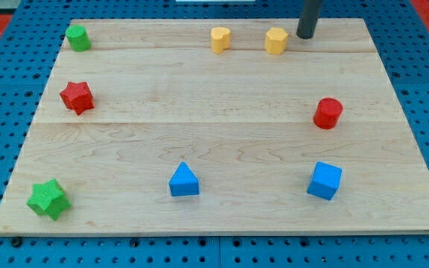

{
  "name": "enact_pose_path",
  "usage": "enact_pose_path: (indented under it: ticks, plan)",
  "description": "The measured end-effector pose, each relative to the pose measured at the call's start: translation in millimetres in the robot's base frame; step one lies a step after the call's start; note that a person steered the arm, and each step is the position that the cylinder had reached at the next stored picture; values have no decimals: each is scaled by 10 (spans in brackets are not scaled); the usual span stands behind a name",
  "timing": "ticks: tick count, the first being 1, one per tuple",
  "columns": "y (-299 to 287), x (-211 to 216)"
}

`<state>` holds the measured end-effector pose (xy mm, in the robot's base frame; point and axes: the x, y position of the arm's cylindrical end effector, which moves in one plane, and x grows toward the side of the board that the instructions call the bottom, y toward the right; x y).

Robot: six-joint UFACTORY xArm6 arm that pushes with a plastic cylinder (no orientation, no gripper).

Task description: Move the yellow hexagon towards the yellow heart

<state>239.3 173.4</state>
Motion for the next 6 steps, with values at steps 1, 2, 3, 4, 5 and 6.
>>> enact_pose_path:
  ticks: [1,2,3,4,5,6]
  plan:
    - [21,4]
    - [-640,5]
    - [-614,140]
    - [-562,147]
    - [-562,84]
    - [-562,62]
